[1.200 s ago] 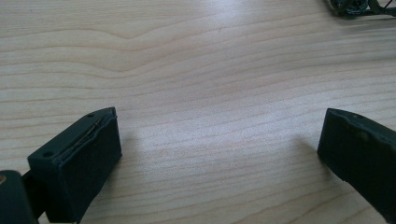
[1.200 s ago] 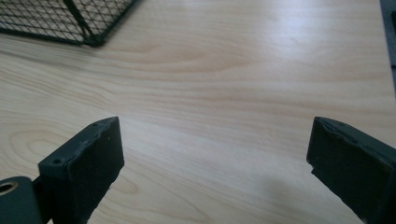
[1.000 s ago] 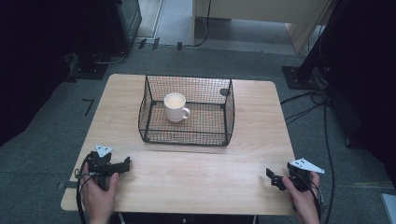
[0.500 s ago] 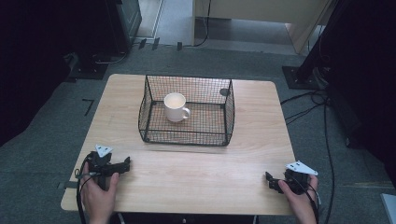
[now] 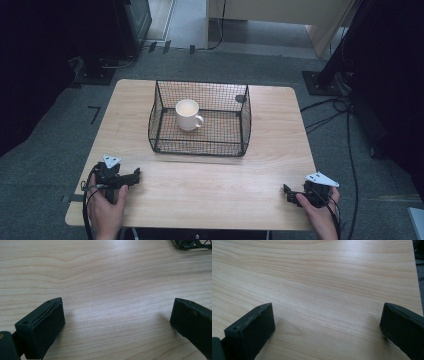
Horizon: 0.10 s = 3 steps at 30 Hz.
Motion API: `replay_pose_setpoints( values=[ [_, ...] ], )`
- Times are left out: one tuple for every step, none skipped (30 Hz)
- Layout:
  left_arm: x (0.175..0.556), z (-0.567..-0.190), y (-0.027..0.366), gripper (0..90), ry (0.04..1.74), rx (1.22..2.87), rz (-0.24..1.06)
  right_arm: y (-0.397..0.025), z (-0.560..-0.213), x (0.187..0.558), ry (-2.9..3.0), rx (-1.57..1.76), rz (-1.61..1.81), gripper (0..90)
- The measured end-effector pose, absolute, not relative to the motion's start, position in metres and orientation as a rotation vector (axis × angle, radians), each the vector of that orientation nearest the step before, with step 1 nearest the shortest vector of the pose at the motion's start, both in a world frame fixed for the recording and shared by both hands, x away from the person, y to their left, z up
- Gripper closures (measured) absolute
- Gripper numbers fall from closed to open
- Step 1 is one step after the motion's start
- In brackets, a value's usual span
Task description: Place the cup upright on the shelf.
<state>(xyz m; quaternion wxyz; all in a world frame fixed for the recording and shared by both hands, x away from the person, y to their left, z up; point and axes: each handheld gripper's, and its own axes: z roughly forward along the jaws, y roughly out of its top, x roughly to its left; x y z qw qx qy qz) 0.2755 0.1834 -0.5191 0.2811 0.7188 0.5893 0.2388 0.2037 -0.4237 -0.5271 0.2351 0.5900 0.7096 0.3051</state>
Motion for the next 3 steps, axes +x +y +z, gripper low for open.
replay_pose_setpoints(
  values=[
    [0.2755, -0.5192, 0.1834, 0.0, 1.579, 1.926, 0.640, -0.4236, -0.5271, 0.2037, 1.947, 1.619, 0.837, 0.0],
    [0.2755, -0.5191, 0.1833, 0.0, 1.579, 1.926, 0.640, -0.4237, -0.5271, 0.2037, 1.947, 1.619, 0.837, 0.0],
    [0.2755, -0.5191, 0.1833, 0.0, 1.579, 1.926, 0.640, -0.4236, -0.5271, 0.2037, 1.947, 1.619, 0.837, 0.0]
  ],
)
